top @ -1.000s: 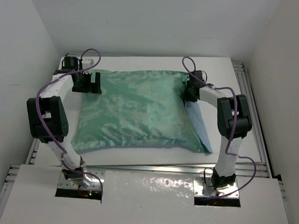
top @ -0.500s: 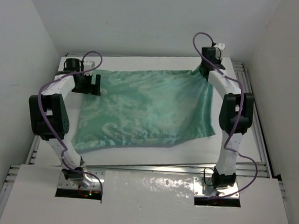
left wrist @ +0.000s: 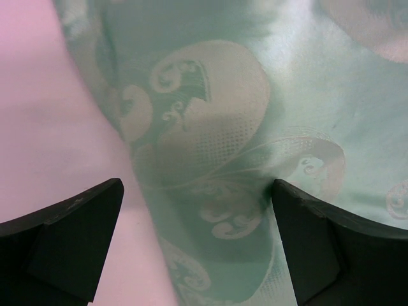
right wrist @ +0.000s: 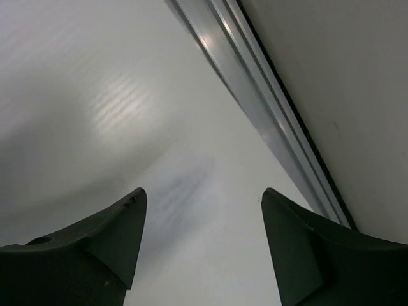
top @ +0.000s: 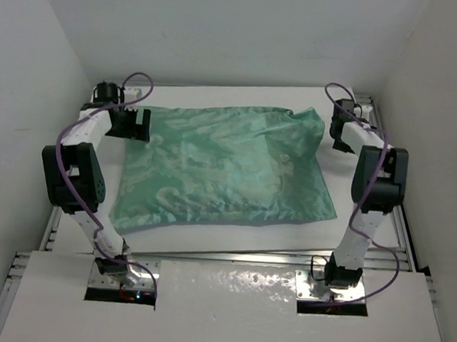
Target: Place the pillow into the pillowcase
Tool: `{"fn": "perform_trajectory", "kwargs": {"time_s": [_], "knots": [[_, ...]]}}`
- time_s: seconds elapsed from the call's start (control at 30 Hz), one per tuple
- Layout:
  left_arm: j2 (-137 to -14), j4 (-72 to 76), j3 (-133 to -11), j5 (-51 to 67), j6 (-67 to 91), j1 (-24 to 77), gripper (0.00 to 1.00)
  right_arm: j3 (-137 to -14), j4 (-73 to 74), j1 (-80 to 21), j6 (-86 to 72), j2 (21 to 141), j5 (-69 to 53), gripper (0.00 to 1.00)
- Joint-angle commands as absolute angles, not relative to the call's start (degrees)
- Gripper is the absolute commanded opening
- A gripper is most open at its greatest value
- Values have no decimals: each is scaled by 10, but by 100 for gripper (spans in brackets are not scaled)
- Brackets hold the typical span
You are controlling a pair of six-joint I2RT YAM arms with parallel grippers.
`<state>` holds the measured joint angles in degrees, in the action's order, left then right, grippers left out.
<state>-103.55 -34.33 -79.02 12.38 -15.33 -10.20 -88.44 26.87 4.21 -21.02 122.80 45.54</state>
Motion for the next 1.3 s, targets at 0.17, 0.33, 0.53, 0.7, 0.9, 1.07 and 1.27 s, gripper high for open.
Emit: {"fn": "perform_trajectory", "kwargs": {"time_s": [0.17, 0.33, 0.53, 0.7, 0.9, 1.07, 1.27], "knots": [[-986, -520, -883, 119, -236, -151, 100, -602, 269, 18, -332, 877, 306, 73], [-954, -676, -809, 134, -377, -227, 100, -443, 291, 18, -416, 742, 242, 74], [-890, -715, -674, 133, -453, -305, 100, -275, 217, 18, -517, 621, 183, 75], [-864, -718, -599, 235, -510, -300, 100, -186, 184, 18, -566, 583, 177, 76], [-891, -566, -507, 180, -470, -296, 100, -144, 125, 18, -571, 594, 161, 76], [-913, -526, -522, 239, -443, -294, 71, -129, 66, 18, -572, 611, 170, 76], [-944, -533, -543, 266, -437, -294, 5, -109, 61, 18, -609, 615, 195, 28]]}}
